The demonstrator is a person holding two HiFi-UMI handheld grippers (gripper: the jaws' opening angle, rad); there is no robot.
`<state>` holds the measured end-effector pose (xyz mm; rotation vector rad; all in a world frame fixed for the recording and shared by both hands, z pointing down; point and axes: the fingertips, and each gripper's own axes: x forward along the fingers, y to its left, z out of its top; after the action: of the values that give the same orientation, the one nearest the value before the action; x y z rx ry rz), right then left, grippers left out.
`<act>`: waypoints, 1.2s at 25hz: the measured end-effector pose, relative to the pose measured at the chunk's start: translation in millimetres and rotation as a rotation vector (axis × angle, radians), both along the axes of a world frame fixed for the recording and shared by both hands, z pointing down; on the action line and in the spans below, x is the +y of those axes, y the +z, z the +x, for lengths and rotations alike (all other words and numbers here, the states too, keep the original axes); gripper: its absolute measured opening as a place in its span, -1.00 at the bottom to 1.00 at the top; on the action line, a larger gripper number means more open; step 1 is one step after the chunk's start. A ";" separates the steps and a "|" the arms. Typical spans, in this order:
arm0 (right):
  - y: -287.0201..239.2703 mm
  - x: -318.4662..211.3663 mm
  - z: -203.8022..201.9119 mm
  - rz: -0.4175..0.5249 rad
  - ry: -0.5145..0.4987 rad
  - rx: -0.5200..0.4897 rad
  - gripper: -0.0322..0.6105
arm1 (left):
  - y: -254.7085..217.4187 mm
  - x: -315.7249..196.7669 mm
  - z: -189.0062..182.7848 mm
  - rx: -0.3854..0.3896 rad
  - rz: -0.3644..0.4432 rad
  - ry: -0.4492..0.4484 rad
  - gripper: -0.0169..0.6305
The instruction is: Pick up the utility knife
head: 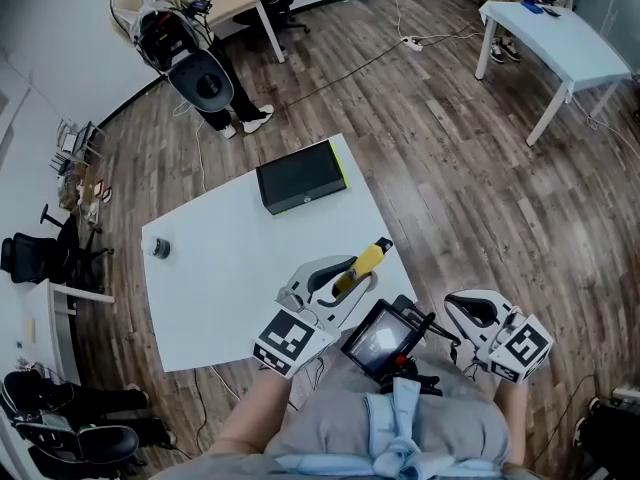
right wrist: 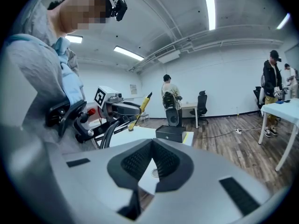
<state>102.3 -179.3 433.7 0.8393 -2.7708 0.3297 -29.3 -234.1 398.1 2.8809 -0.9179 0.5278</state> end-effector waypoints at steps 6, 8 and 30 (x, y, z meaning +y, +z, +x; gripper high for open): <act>-1.5 -0.3 0.5 0.008 -0.005 0.000 -0.81 | 1.2 -0.9 2.5 -0.006 -0.006 0.005 -0.56; -3.6 0.5 1.8 0.011 -0.004 -0.001 -0.81 | -0.1 -0.4 4.3 -0.006 -0.008 0.008 -0.56; -9.0 1.1 7.6 0.025 0.021 -0.014 -0.82 | 1.8 2.0 3.7 -0.016 -0.011 0.003 -0.56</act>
<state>109.9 -178.1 424.7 0.8762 -2.7863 0.3063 -25.6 -232.1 399.9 2.8728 -0.9099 0.5548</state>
